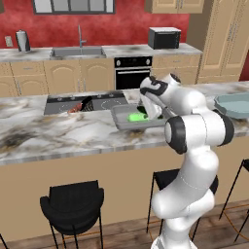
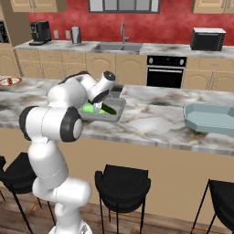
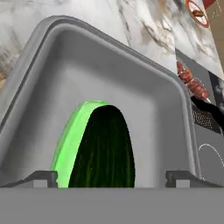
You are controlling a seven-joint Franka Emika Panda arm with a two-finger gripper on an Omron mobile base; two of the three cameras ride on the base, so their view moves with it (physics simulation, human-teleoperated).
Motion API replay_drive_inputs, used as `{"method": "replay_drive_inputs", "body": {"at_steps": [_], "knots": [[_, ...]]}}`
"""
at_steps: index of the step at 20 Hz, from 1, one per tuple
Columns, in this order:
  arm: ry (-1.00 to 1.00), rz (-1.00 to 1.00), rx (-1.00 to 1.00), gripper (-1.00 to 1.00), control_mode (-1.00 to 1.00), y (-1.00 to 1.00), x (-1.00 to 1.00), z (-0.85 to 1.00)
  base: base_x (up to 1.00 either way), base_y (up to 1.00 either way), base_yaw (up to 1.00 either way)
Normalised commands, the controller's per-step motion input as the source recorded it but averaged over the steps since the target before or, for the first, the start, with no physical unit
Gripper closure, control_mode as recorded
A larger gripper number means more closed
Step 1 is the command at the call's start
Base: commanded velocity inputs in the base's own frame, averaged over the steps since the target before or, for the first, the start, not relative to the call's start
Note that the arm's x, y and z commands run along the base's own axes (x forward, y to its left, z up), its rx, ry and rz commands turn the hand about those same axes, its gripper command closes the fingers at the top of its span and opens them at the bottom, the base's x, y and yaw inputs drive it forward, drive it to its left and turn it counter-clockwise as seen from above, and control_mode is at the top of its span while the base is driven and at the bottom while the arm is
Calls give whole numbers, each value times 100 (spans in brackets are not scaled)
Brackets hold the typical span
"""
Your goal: Place the cold items (corn and cucumber) from the fridge in one tupperware on the dining counter. Place the warm items (kebab skewer and hot dog) in the stove area in another tupperware.
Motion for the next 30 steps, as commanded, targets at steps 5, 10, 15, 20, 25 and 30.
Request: {"method": "replay_drive_inputs", "body": {"at_steps": [5, 10, 15, 20, 25, 30], "knots": [[-32, 9, 16, -100, -100, 0, 5, 94, 0, 0, 0], [-37, 4, 2, -100, -100, -11, -97, 58, 0, 0, 0], [-18, 6, -16, -100, -100, -5, -100, 0, 0, 0, 0], [0, 6, -36, -100, -100, 0, -100, 0, 0, 0, 0], [17, 10, -50, -100, -100, 0, -100, 2, 0, 0, 0], [14, 15, -42, -100, -100, 0, -100, -3, 0, 0, 0]]}}
